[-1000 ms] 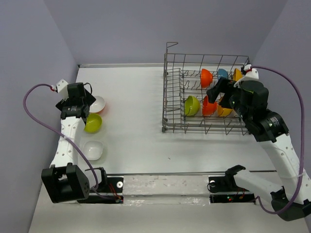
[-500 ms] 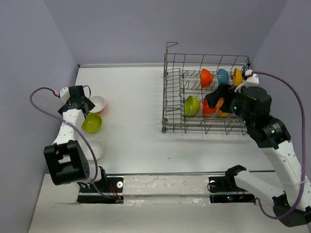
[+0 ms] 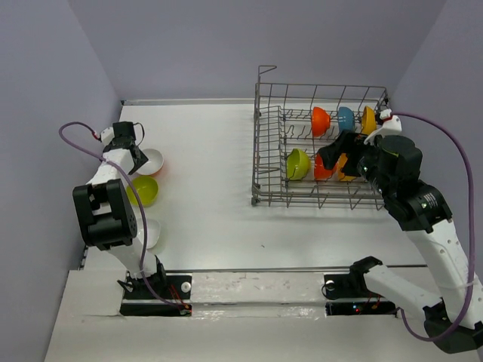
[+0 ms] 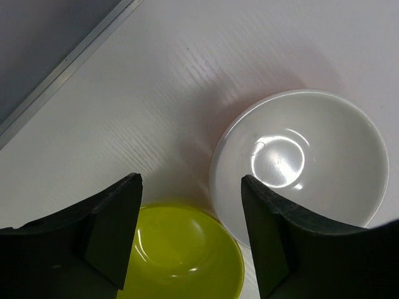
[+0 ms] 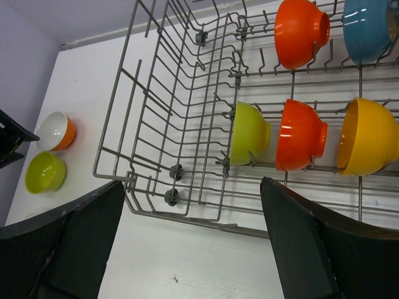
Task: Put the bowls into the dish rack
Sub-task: Pick up the bowl from the corner of the board.
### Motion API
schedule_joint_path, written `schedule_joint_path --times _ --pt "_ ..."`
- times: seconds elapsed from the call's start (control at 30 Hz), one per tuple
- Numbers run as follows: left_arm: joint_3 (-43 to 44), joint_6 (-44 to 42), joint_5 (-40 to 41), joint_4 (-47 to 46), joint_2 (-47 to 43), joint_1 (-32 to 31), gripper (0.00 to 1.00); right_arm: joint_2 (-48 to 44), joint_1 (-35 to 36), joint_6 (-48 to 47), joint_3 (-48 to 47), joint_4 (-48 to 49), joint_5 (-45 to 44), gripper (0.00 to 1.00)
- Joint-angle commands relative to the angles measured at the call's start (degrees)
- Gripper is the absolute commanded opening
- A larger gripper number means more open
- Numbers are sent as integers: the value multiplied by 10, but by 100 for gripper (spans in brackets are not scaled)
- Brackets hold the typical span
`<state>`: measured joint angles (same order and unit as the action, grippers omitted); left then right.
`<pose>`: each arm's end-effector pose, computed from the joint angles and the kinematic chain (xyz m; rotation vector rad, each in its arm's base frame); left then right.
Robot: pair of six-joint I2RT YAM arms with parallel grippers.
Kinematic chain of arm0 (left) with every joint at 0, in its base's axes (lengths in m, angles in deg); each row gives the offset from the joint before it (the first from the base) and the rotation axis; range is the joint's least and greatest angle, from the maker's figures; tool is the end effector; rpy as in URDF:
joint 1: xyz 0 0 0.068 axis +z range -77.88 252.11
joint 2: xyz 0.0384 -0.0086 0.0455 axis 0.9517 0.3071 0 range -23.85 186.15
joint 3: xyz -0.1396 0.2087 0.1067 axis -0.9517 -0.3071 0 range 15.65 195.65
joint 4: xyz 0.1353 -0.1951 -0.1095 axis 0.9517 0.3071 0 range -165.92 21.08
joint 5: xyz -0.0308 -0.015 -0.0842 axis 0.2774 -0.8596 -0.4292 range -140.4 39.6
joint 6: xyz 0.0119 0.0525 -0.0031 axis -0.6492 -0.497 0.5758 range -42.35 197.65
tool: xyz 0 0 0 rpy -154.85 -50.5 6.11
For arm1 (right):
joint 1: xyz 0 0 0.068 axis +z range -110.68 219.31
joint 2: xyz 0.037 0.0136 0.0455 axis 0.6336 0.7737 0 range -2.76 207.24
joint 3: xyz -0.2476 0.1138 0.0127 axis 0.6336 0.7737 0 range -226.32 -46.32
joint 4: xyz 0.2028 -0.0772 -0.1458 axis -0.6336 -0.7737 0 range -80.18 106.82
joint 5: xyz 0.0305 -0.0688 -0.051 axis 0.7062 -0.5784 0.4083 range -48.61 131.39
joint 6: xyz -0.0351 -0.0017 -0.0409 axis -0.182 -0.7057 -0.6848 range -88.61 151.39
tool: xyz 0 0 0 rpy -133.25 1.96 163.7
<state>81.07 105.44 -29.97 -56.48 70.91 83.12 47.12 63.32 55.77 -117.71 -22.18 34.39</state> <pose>0.3466 0.0802 0.2282 -0.9374 2.1792 0.2919 0.1480 0.0611 0.4282 0.0915 1.8979 0.4645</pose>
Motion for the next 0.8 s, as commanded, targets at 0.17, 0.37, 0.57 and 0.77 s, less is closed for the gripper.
schedule_joint_path --times 0.17,0.37,0.57,0.77 --pt "65 -15 11 -11 46 8 63 -1 0 -7 3 26 12 95" --pt "80 -21 6 -17 77 9 54 6 0 -7 5 25 16 95" --pt "101 -30 0 -25 102 12 52 10 0 -7 5 25 17 95" --pt "111 -38 -6 -34 113 13 49 10 0 -9 6 25 15 95"
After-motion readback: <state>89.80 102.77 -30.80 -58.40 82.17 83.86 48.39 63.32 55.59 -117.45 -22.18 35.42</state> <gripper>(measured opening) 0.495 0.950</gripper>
